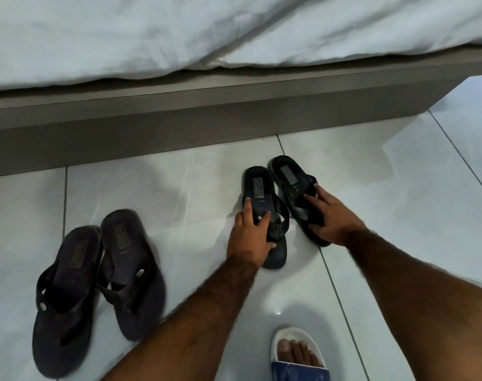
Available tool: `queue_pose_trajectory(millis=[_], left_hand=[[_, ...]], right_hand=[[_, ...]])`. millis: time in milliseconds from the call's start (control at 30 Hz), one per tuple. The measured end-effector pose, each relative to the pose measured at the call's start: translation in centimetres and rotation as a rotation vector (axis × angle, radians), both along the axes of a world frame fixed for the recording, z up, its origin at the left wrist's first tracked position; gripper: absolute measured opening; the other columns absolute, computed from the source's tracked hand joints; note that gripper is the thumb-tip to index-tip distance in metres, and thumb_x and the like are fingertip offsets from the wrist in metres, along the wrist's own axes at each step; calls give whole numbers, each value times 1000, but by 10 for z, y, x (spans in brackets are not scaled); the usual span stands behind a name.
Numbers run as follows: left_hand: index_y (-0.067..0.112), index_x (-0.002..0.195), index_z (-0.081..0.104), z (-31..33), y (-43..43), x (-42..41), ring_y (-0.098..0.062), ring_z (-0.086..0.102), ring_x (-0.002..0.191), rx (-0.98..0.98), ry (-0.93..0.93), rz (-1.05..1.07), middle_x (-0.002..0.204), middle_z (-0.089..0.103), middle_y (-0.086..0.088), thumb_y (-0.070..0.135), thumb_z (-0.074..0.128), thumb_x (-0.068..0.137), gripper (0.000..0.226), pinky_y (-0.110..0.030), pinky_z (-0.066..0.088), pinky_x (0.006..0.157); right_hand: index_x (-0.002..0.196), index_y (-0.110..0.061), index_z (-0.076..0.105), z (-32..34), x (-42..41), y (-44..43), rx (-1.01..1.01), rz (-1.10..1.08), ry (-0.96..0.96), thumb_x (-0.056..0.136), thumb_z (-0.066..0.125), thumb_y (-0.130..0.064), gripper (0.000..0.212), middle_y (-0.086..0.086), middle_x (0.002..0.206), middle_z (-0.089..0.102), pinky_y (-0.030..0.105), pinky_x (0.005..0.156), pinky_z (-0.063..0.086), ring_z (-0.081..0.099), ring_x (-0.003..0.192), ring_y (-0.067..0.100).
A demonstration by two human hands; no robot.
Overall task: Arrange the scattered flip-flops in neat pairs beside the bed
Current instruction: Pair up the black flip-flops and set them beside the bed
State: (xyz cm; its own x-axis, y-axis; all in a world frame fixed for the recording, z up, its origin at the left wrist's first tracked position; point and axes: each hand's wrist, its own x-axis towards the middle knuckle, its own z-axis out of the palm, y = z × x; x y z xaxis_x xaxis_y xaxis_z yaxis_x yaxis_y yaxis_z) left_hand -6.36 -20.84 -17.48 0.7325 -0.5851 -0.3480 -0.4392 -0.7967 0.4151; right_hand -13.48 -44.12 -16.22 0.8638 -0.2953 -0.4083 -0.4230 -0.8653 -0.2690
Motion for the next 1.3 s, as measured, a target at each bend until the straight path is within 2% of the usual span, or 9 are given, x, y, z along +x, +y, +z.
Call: queue_pose_trajectory(millis=[100,333,500,567,667,833,933,1067,1300], left_hand=[[30,152,30,-2,-11,-2,-37,18,145,-16,15,13,165,-13,-11,45,73,83,83,-43,31,118],[29,151,29,-7,-54,9,-39,21,144,-10,29,31,163,-16,-15,45,74,82,83,-45,40,113],[24,156,18,-16,-92,24,-39,22,145,7,-9,-60,163,-19,-16,44,73,83,94,-47,41,109],[20,157,10,-18,-109,30,-40,24,145,46,-43,-112,163,-19,-19,48,72,82,101,-48,45,105],[17,157,8,-19,-133,38,-41,25,145,80,-76,-138,162,-16,-23,55,73,78,109,-49,47,101],[13,157,6,-21,-159,51,-44,19,147,85,-65,-118,161,-15,-27,59,73,76,115,-48,40,110],[10,157,5,-21,-169,53,-45,16,148,85,-73,-102,161,-13,-29,60,73,76,117,-47,35,114],[7,157,4,-19,-185,60,-46,19,146,107,-86,-97,160,-10,-33,62,72,75,120,-46,33,115],[-1,155,6,-17,-208,71,-50,21,145,156,-69,-100,159,-9,-35,61,71,76,120,-47,35,114]], right_hand=[[158,-30,36,-12,-3,1,35,-34,15,85,75,-30,83,-13,172,-5,39,112,44,43,146,22],[157,-30,39,-17,4,-20,-5,-143,-3,92,69,-24,72,-1,172,-6,44,111,46,45,144,29],[156,-35,38,-23,4,-44,7,-307,-11,94,66,-33,68,2,172,4,44,111,45,48,140,34],[156,-37,37,-26,7,-55,5,-364,-17,94,65,-40,68,0,172,3,44,110,44,47,141,34],[156,-39,34,-29,14,-71,8,-420,-24,94,61,-49,68,-3,172,1,44,112,40,44,144,34],[161,-33,24,-31,30,-82,53,-487,-40,92,52,-50,76,0,173,-3,45,120,30,32,151,34],[162,-29,23,-28,40,-83,133,-564,-97,86,41,-53,82,4,173,-2,44,125,22,23,154,32],[162,-23,26,-28,57,-94,144,-592,-113,101,40,-44,66,8,172,-1,42,126,18,20,156,31],[162,-20,26,-30,62,-110,111,-603,-68,103,39,-41,64,8,172,-3,37,124,18,21,155,30]])
